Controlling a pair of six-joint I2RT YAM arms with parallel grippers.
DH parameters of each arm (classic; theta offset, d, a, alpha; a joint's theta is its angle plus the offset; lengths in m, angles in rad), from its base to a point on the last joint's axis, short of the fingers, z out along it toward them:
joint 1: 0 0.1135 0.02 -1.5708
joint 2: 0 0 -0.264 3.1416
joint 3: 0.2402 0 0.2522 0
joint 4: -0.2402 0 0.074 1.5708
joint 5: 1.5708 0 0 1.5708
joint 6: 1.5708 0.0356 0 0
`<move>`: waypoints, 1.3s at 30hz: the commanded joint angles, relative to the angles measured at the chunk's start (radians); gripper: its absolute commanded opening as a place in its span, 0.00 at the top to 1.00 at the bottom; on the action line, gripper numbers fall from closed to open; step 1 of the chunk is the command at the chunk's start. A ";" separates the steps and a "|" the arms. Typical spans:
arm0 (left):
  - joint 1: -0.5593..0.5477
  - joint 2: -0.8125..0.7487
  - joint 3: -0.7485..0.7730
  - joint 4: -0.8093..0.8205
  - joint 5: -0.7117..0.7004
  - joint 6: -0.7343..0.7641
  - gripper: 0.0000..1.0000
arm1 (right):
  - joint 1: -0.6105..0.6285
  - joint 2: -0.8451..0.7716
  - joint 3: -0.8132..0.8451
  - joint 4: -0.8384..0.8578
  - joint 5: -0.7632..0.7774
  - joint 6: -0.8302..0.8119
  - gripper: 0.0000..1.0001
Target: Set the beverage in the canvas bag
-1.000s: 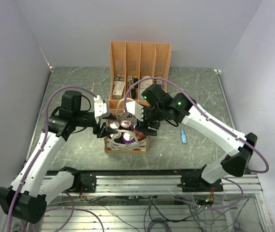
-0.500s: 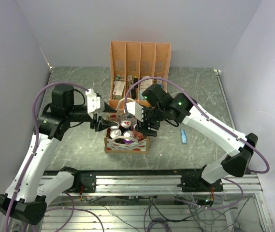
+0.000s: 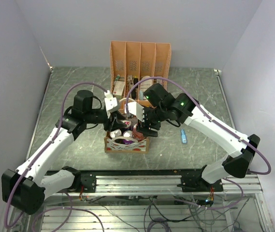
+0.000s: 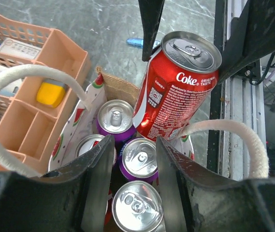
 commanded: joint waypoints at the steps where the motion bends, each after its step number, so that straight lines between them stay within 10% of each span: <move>1: -0.045 0.035 -0.021 0.061 -0.016 0.049 0.50 | -0.002 -0.009 0.029 0.019 -0.017 -0.010 0.95; 39: -0.196 0.246 -0.024 -0.003 0.043 0.328 0.56 | -0.009 0.040 -0.005 0.033 -0.143 -0.007 0.85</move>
